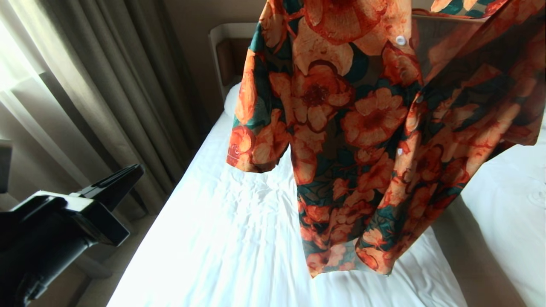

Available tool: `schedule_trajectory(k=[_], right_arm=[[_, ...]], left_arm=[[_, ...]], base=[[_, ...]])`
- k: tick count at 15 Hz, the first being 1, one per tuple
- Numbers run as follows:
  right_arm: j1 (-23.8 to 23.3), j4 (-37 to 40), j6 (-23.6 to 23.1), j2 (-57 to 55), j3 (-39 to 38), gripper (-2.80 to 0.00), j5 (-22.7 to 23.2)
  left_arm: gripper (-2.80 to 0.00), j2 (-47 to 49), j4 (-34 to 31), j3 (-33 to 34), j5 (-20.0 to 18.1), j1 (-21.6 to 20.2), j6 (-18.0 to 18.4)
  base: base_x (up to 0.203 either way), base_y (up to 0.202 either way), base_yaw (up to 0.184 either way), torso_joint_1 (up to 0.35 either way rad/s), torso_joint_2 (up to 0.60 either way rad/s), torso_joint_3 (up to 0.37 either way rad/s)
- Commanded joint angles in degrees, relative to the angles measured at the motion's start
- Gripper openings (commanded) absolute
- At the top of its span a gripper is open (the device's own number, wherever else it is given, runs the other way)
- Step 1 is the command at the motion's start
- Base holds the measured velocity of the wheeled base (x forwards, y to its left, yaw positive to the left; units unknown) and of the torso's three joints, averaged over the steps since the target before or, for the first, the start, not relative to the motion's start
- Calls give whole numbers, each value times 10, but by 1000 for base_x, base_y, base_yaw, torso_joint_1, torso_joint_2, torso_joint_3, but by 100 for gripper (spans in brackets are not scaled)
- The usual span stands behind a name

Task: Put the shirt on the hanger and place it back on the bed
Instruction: Take the clothes hanger out of the clothes

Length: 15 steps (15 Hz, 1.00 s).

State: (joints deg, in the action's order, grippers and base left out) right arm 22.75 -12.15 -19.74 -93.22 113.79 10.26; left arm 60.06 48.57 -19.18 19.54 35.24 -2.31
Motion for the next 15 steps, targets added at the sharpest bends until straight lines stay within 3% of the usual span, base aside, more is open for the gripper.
schedule_trajectory(k=[1,15], right_arm=[[-7,-1,-1,1,0,-280,2],[-17,1,-1,-2,1,-280,23]], left_arm=[[-280,-4,3,1,1,-3,-4],[-280,-14,3,-2,0,-6,-15]], base=[[0,0,0,0,0,0],[0,0,0,0,0,0]])
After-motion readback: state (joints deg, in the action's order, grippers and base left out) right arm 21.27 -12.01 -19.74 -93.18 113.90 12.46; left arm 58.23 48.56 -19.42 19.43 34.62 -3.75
